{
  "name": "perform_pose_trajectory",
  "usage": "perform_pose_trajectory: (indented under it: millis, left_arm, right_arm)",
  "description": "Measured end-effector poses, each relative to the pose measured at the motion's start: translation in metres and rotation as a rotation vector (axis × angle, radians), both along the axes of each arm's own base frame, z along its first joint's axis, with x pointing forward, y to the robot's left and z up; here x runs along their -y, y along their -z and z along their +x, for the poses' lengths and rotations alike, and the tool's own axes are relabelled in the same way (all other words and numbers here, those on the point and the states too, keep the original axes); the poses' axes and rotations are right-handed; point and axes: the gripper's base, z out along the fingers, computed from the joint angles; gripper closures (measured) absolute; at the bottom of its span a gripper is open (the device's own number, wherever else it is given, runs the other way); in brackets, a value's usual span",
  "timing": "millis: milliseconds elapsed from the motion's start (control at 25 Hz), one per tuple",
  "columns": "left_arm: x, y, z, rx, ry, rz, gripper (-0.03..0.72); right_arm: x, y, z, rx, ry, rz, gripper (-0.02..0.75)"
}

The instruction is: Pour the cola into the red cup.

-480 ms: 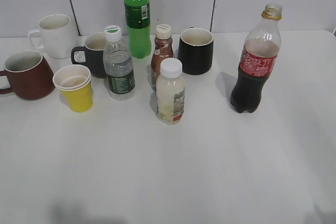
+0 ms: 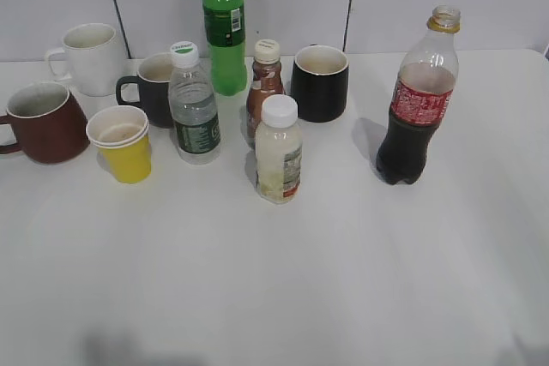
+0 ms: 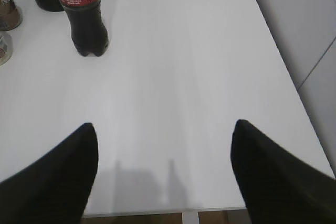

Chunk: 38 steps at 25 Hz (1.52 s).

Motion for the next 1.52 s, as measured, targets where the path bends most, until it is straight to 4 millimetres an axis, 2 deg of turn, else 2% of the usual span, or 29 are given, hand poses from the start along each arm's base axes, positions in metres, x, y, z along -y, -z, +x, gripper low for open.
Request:
perform_pose_trajectory:
  millis: [880, 1000, 1120, 1200, 1360, 1440, 1520]
  left_arm:
    - [0.000, -0.001, 0.000, 0.005, 0.002, -0.002, 0.450]
    - [0.001, -0.019, 0.005, 0.171, 0.008, -0.004, 0.450]
    - [0.001, -0.047, 0.031, 0.434, 0.012, 0.030, 0.451]
    - [0.003, -0.053, 0.063, 0.508, 0.025, 0.066, 0.451]
    - [0.004, -0.038, 0.142, 0.453, 0.032, 0.039, 0.451]
    - [-0.001, -0.025, 0.179, 0.440, -0.008, -0.002, 0.449]
    - [-0.009, -0.001, 0.216, 0.411, -0.053, -0.022, 0.449]
  right_arm:
    - [0.000, 0.000, 0.000, 0.001, 0.000, 0.000, 0.147]
    - [0.000, 0.000, 0.000, 0.001, -0.002, -0.005, 0.147]
    - [0.000, 0.000, 0.000, 0.001, -0.002, -0.005, 0.147]
    - [0.000, 0.000, 0.000, 0.001, -0.002, -0.005, 0.147]
    - [0.000, 0.000, 0.000, 0.001, -0.003, -0.003, 0.148]
    - [0.000, 0.000, 0.000, 0.001, -0.003, -0.003, 0.148]
    - [0.000, 0.000, 0.000, 0.001, -0.003, -0.003, 0.148]
